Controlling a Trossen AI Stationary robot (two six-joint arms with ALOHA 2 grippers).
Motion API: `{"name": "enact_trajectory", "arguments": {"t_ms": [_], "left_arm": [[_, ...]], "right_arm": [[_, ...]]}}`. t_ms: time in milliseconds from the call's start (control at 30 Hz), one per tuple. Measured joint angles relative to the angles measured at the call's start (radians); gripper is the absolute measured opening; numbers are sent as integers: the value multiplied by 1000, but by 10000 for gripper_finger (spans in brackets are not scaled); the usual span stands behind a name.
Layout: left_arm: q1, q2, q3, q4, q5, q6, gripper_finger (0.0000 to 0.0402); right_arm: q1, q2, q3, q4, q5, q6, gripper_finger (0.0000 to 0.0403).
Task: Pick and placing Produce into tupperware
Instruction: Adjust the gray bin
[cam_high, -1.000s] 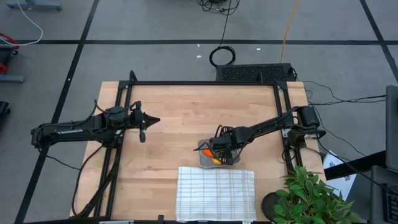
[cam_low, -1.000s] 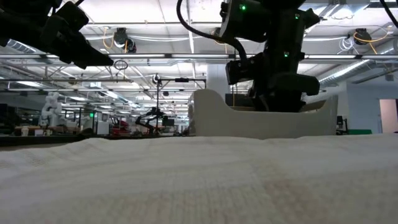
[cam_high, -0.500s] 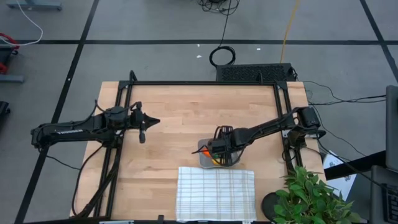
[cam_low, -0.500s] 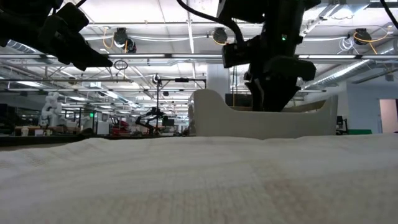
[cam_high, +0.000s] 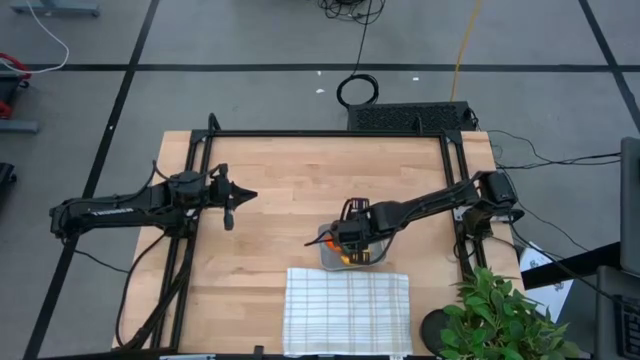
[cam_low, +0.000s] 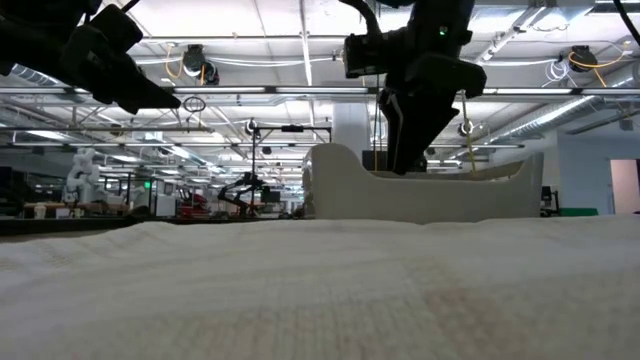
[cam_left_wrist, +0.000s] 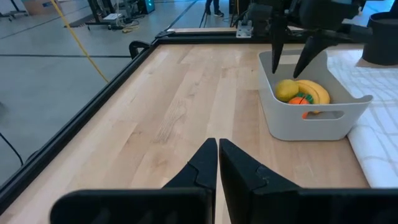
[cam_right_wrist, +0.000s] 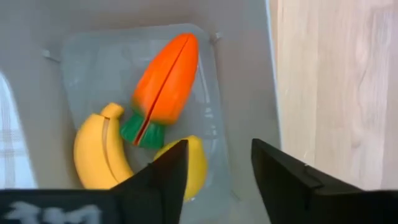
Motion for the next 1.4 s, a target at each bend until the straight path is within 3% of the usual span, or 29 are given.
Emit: {"name": "enact_trajectory", "arguments": {"t_ms": [400, 833, 967, 1133, 1400], "left_arm": [[0, 0, 0, 0, -1, 12, 21], [0, 0, 0, 0, -2, 11, 21], [0, 0, 0, -2, -2, 11, 21], [0, 0, 0, -7, -3, 10, 21], [0, 0, 0, -7, -3, 9, 21]], "right_arm": [[0, -17, 0, 0, -6, -50, 7], [0, -20, 0, 42, -3, -86, 1], [-2, -35, 0, 49, 63, -86, 0], [-32, -63, 0, 16, 124, -43, 0], [-95, -79, 0, -112, 126, 29, 0]]}}
